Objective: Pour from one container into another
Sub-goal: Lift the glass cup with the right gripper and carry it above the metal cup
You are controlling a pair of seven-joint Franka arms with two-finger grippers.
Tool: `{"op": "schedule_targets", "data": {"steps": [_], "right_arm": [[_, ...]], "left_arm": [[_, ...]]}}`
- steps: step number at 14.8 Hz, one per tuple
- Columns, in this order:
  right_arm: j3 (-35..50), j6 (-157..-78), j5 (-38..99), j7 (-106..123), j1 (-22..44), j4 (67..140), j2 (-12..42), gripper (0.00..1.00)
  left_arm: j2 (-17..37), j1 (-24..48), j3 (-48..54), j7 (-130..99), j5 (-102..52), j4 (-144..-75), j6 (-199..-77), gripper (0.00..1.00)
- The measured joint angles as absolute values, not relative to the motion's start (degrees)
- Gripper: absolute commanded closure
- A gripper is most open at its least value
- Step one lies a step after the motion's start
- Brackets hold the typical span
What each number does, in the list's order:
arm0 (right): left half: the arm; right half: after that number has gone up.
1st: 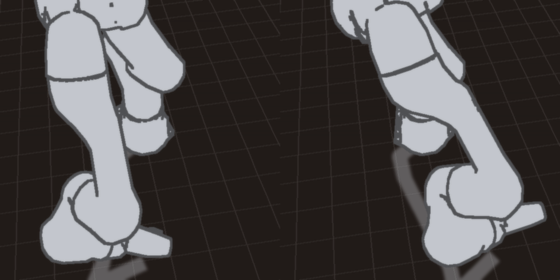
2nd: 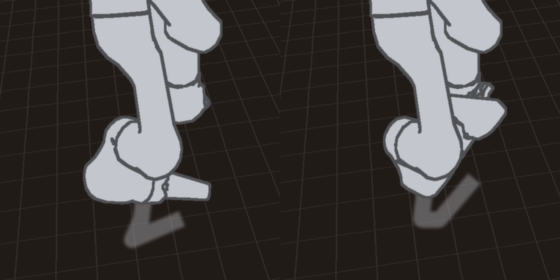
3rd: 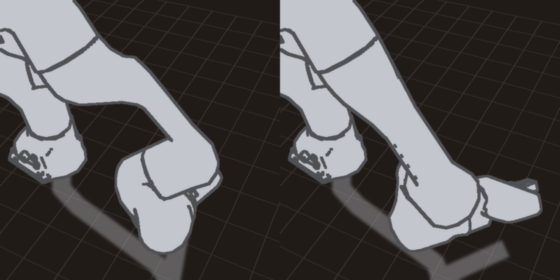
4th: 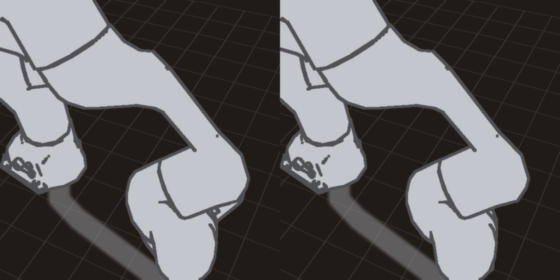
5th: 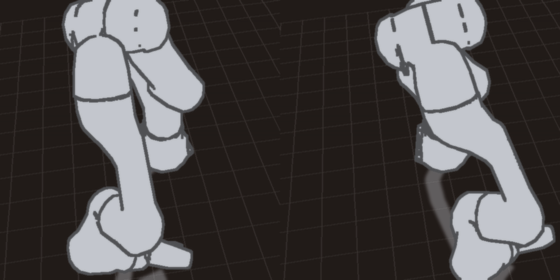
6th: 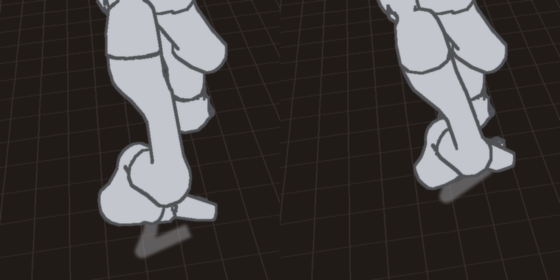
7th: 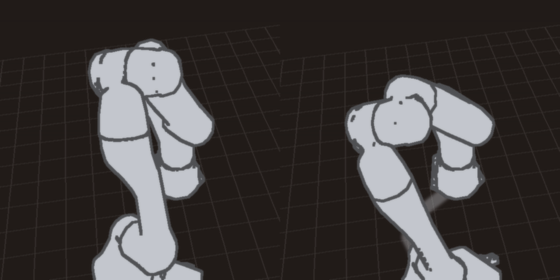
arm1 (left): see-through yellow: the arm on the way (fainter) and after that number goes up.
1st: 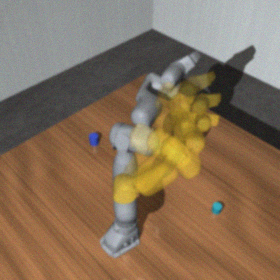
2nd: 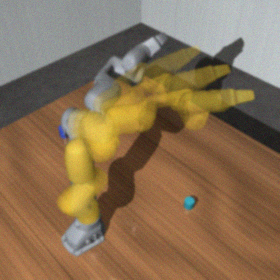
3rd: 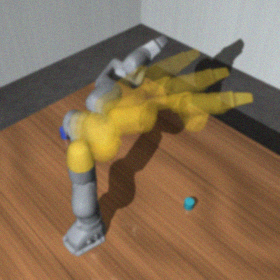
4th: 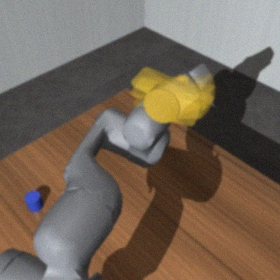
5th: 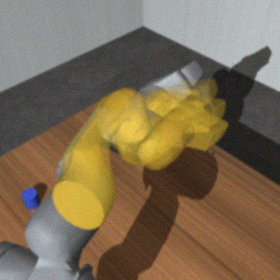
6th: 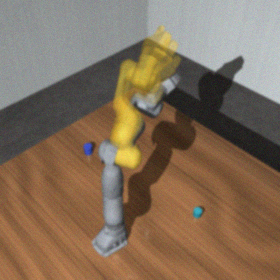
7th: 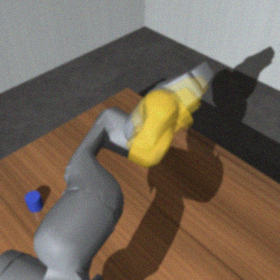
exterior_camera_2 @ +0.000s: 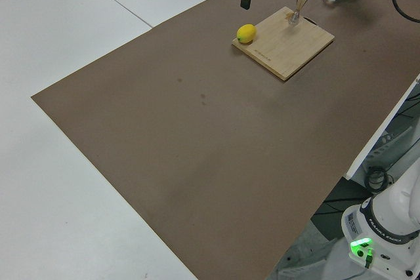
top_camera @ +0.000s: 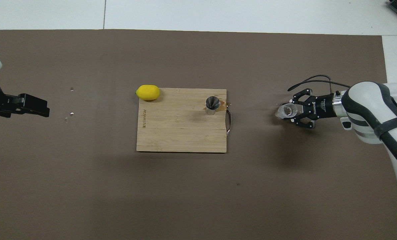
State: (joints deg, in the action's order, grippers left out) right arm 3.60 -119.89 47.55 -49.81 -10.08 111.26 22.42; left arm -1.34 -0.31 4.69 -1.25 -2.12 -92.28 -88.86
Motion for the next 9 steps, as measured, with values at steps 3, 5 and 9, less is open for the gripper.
{"op": "schedule_targets", "data": {"steps": [3,5,9], "right_arm": [[3.8,-122.6,47.7,-56.6,-6.6,109.8,20.8,1.00],[3.9,-124.4,47.7,-62.1,-3.2,107.9,20.5,1.00],[3.9,-125.9,46.3,-70.7,2.7,104.3,20.5,1.00]], "left_arm": [[-1.4,-0.4,4.4,-1.3,-2.1,-92.3,-88.9,0.00],[-1.4,-0.4,4.1,-1.3,-2.1,-92.3,-88.8,0.00],[-1.7,-0.5,4.0,-1.3,-1.5,-92.3,-87.5,0.00]]}}
